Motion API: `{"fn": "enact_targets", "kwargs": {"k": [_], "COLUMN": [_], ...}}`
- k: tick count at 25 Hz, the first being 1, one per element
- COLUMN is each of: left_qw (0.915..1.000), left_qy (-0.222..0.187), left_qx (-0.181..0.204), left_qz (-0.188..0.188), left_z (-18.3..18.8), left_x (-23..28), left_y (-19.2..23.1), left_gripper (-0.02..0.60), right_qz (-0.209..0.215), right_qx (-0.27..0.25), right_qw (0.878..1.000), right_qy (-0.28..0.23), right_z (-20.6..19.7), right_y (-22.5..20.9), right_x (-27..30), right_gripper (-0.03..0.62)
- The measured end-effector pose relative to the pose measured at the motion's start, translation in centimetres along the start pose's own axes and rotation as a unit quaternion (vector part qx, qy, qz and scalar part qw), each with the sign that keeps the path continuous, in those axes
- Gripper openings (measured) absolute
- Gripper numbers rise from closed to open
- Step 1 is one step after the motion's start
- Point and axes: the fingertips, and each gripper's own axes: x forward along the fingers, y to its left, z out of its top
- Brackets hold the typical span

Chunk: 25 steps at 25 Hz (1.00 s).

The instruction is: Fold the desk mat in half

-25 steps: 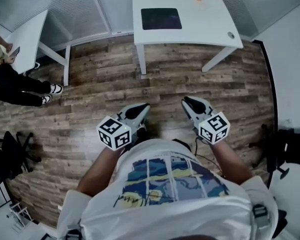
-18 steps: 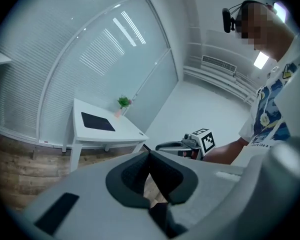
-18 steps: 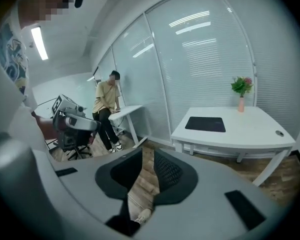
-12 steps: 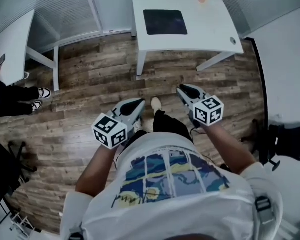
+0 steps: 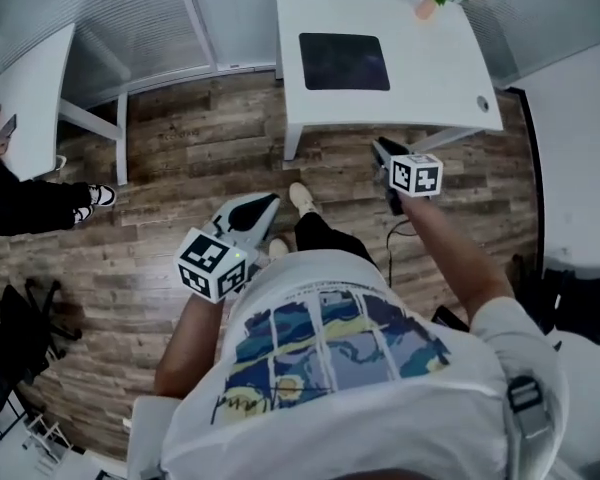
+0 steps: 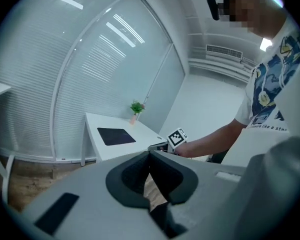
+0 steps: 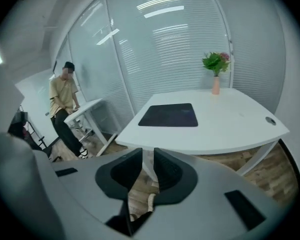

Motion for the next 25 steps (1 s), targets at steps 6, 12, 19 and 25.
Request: {"fn": "enact_targets", "kwargs": {"k": [6, 12, 19, 25], "left_qw": [0.9997, 0.9991, 0.9981, 0.9977], "left_qy": [0.018, 0.027, 0.041, 0.041], "left_qx": [-0.01, -0.019, -0.024, -0.027], "left_qz": [0.015, 0.027, 0.04, 0.046], "left_z": [3.1, 5.5, 7.1, 8.3], "left_x": [4.3, 8.1, 11.0, 12.6], "left_y": [3.7, 5.7, 7.5, 8.9], "left_gripper": [0.003, 0.003, 0.003, 0.003], "right_qz": [-0.057, -0.089, -0.1, -0.113], "right_qx": [0.052, 0.042, 0.057, 0.036], "right_qw": [0.997, 0.995, 0.993, 0.992], "right_qy": [-0.008, 0.001, 0.029, 0.046], "right_z": [4.4, 7.1, 7.5, 7.4], "right_y": [-10.3, -16.2, -19.2, -19.3], "right_x": [6.7, 11.4, 15.4, 16.3], "right_gripper": [0.09, 0.117, 0.147, 0.127]}}
